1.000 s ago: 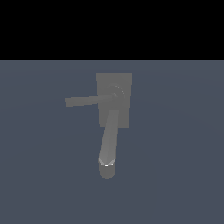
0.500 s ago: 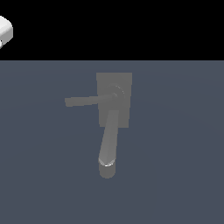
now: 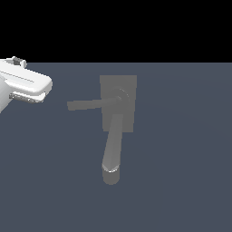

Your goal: Turn on the faucet by rotating a designated handle.

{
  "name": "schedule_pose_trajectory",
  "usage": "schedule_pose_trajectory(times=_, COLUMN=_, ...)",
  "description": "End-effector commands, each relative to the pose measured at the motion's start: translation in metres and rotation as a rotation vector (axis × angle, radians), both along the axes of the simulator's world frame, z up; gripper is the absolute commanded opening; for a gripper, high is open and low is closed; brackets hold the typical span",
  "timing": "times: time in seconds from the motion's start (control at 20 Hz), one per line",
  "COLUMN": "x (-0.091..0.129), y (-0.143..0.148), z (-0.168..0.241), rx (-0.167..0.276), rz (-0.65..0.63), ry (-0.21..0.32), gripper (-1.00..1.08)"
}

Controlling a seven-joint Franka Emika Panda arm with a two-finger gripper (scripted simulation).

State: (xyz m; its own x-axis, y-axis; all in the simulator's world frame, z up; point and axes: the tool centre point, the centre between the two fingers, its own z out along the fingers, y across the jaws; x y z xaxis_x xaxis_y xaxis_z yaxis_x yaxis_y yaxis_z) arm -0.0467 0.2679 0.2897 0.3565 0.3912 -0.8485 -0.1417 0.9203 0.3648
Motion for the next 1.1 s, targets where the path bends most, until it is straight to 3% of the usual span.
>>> schedule_pose_trajectory(times=0.0, x=0.003, y=-0.011, z=-0.028, rx=-0.054, rz=-0.011, ry=0.055, gripper=-1.00)
schedule_pose_trajectory(times=0.45, x=0.006, y=-0.040, z=-0.083, rx=-0.158, rz=-0.042, ry=0.169, gripper=-1.00)
schedule_pose_trajectory(times=1.05, x=0.012, y=-0.070, z=-0.102, rx=-0.224, rz=-0.078, ry=0.222, gripper=-1.00)
